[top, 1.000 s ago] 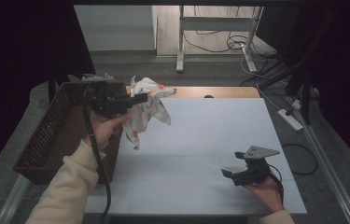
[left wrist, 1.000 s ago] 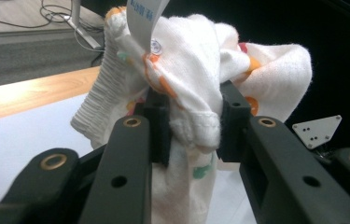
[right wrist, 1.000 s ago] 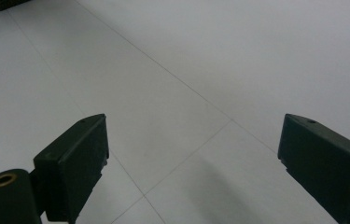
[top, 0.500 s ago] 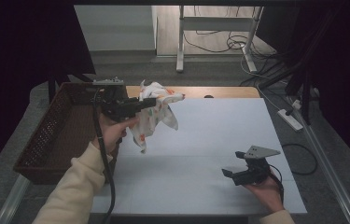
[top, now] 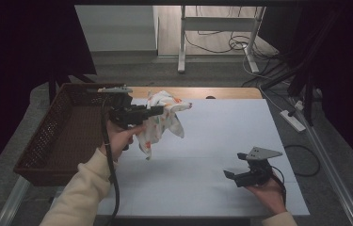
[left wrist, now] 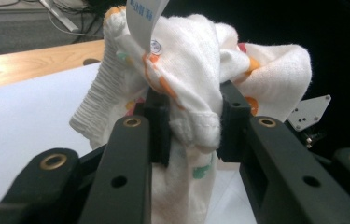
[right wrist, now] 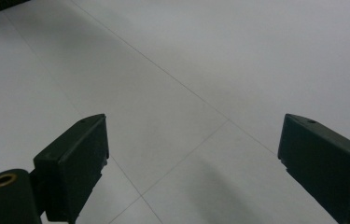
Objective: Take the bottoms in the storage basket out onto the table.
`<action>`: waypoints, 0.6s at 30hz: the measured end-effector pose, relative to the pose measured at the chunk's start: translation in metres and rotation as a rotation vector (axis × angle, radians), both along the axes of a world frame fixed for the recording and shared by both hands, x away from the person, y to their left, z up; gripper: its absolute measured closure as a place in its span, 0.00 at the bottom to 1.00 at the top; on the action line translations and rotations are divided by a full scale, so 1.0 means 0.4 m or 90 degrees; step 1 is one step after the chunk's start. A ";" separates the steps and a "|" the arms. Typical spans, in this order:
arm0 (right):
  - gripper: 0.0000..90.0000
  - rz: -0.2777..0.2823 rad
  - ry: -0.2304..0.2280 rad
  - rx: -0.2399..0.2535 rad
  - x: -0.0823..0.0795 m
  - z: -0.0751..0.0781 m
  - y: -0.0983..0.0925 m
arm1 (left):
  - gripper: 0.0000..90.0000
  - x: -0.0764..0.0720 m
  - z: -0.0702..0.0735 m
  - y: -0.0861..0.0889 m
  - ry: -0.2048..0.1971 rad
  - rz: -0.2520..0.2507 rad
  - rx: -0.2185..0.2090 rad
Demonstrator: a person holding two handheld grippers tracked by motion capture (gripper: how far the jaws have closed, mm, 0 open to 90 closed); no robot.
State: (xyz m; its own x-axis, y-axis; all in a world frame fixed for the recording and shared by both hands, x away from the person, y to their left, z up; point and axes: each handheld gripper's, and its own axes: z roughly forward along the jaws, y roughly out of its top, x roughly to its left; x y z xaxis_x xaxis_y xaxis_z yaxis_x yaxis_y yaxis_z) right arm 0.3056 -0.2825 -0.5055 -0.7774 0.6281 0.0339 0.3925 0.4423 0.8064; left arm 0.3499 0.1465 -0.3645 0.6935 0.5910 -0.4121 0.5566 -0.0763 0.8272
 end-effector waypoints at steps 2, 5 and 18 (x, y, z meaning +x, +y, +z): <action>0.10 0.002 -0.001 0.000 0.000 0.000 0.000 | 0.79 -0.001 -0.004 -0.009 0.002 -0.006 0.001; 0.10 0.000 0.000 0.001 0.000 0.000 0.000 | 0.79 -0.002 -0.008 -0.019 0.004 -0.011 0.002; 0.10 0.002 0.000 0.000 0.000 0.000 0.000 | 0.79 -0.011 -0.033 -0.047 0.015 -0.029 0.005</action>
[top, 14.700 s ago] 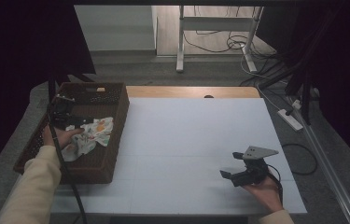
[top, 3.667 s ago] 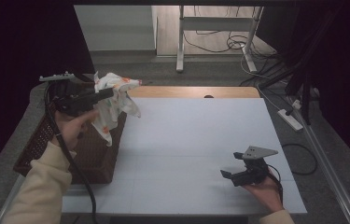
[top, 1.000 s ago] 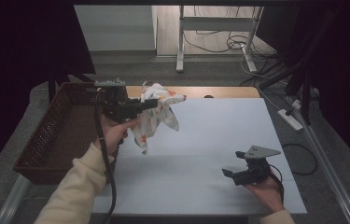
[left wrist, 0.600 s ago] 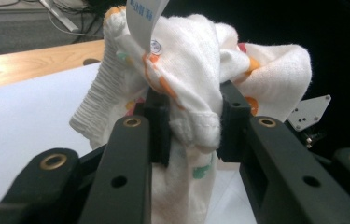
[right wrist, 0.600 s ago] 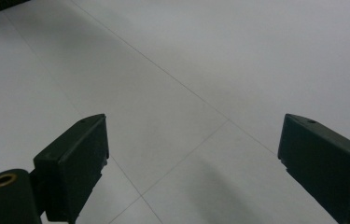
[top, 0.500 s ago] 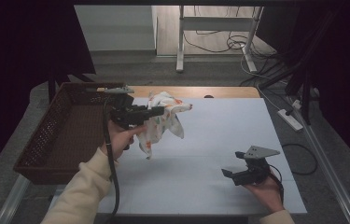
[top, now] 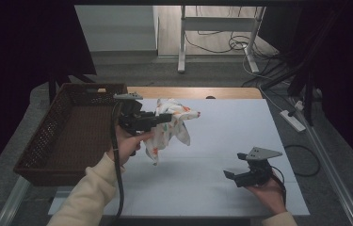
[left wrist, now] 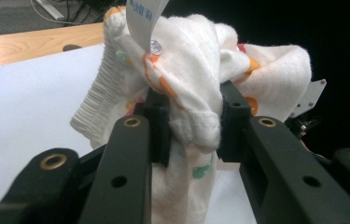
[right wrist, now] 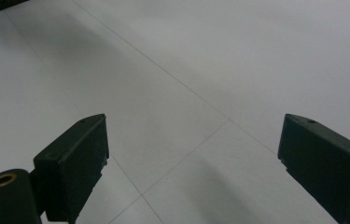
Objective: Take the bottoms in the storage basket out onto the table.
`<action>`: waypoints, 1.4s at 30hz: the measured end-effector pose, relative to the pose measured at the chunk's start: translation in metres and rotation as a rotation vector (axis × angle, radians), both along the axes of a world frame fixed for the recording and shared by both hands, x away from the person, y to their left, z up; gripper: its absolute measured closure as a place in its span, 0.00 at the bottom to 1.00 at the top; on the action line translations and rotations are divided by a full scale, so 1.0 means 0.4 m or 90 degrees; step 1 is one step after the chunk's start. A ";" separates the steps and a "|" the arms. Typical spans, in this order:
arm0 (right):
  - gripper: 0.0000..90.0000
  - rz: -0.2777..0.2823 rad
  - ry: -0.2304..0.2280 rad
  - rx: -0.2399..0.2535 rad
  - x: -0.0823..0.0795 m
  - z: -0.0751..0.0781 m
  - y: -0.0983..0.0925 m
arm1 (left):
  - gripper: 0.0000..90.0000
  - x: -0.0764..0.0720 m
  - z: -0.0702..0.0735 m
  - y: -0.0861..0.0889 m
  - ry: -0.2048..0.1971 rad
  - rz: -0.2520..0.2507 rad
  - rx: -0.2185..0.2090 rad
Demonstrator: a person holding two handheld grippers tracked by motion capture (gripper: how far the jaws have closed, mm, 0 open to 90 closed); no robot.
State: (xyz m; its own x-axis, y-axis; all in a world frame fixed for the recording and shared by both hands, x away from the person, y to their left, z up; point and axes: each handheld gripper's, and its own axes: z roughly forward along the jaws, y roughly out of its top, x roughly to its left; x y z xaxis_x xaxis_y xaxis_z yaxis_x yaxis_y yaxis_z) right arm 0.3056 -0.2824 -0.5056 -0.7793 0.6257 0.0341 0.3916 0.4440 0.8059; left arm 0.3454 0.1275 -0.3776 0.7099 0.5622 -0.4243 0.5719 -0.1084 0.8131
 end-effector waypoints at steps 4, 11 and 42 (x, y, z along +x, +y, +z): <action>0.10 0.000 0.001 0.001 0.000 0.000 0.001 | 0.79 -0.001 -0.010 -0.004 0.004 -0.003 0.002; 0.10 0.001 0.001 0.000 0.000 -0.001 0.001 | 0.79 0.000 -0.029 -0.017 0.013 -0.008 0.009; 0.10 0.002 0.002 -0.001 0.000 -0.002 0.001 | 0.79 0.003 -0.159 -0.153 0.068 -0.071 0.065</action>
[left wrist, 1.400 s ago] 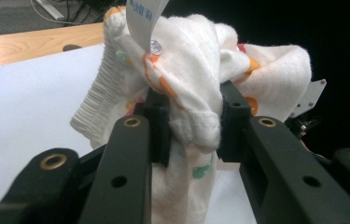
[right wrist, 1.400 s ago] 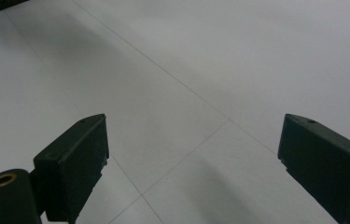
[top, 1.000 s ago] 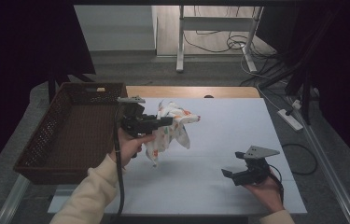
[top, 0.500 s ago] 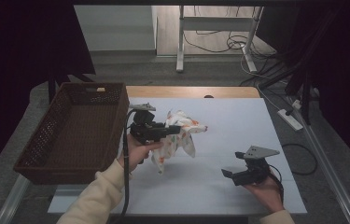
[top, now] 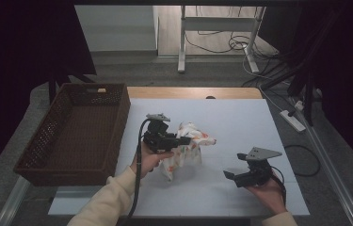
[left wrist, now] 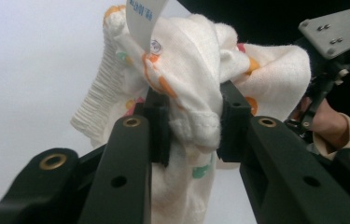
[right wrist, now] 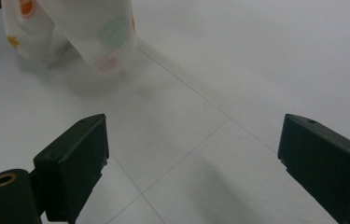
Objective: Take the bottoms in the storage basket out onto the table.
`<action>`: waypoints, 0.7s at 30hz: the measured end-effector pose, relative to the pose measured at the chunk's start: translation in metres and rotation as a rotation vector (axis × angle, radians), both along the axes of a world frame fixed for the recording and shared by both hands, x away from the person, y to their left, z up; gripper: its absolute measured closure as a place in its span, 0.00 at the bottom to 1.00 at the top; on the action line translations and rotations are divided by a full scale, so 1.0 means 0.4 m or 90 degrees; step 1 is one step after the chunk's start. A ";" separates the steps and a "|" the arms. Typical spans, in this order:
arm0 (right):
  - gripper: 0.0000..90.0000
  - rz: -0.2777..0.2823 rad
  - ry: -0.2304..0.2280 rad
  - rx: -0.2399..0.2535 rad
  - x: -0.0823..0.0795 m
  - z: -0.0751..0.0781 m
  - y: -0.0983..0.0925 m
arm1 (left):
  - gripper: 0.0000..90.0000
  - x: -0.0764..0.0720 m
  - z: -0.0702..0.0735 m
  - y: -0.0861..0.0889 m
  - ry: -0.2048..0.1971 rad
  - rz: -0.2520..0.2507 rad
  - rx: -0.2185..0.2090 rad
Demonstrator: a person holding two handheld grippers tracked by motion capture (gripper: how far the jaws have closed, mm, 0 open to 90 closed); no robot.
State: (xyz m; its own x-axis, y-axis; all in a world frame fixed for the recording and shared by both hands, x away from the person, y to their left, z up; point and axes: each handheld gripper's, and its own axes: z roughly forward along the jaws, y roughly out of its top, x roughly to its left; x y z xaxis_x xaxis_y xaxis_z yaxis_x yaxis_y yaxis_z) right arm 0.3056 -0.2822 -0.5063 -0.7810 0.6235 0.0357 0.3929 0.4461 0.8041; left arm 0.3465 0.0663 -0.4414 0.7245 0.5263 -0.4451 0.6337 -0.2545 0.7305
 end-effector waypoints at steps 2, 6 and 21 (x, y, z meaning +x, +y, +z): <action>0.10 0.001 0.000 -0.001 0.000 0.000 0.000 | 0.79 0.002 -0.008 -0.007 0.002 -0.001 0.003; 0.10 0.001 0.000 -0.002 0.000 0.000 0.000 | 0.79 0.006 -0.026 -0.022 0.003 -0.007 0.017; 0.10 0.001 0.001 -0.004 0.001 -0.001 0.000 | 0.78 0.028 -0.082 -0.058 0.021 -0.011 0.056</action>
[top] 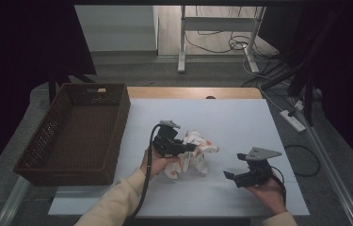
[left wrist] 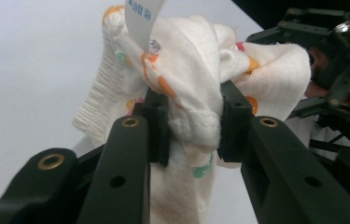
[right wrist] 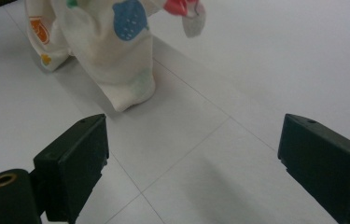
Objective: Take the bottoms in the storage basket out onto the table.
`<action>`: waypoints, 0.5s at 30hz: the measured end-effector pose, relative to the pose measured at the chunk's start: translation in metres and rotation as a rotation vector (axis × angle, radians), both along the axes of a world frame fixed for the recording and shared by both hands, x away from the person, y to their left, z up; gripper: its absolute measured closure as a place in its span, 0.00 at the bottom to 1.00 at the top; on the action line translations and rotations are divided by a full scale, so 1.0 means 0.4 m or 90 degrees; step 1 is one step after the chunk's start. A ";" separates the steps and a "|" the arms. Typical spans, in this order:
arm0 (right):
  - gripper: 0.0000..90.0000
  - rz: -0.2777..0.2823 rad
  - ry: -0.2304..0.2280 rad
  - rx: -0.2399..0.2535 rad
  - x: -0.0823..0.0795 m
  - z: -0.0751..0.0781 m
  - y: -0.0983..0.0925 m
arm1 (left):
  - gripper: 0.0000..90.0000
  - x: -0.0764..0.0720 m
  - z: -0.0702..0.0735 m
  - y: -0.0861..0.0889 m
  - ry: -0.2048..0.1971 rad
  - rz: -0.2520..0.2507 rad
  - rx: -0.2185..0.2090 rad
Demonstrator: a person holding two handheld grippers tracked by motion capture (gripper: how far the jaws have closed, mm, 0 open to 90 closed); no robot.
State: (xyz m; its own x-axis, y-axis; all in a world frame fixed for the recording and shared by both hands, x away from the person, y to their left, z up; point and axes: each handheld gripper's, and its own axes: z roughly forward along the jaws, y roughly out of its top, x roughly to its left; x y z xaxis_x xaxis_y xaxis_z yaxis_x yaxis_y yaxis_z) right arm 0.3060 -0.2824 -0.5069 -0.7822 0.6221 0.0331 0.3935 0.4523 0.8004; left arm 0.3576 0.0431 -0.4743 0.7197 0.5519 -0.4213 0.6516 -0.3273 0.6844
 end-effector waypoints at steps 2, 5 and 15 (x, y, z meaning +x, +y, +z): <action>0.10 0.000 0.001 -0.001 0.000 0.000 0.001 | 0.78 0.005 -0.010 -0.004 0.004 0.004 0.007; 0.10 0.000 0.001 -0.001 0.000 -0.001 0.001 | 0.77 0.013 -0.024 -0.009 0.007 0.007 0.022; 0.10 0.000 0.004 -0.004 0.003 -0.004 0.000 | 0.75 0.035 -0.063 -0.027 0.024 0.006 0.045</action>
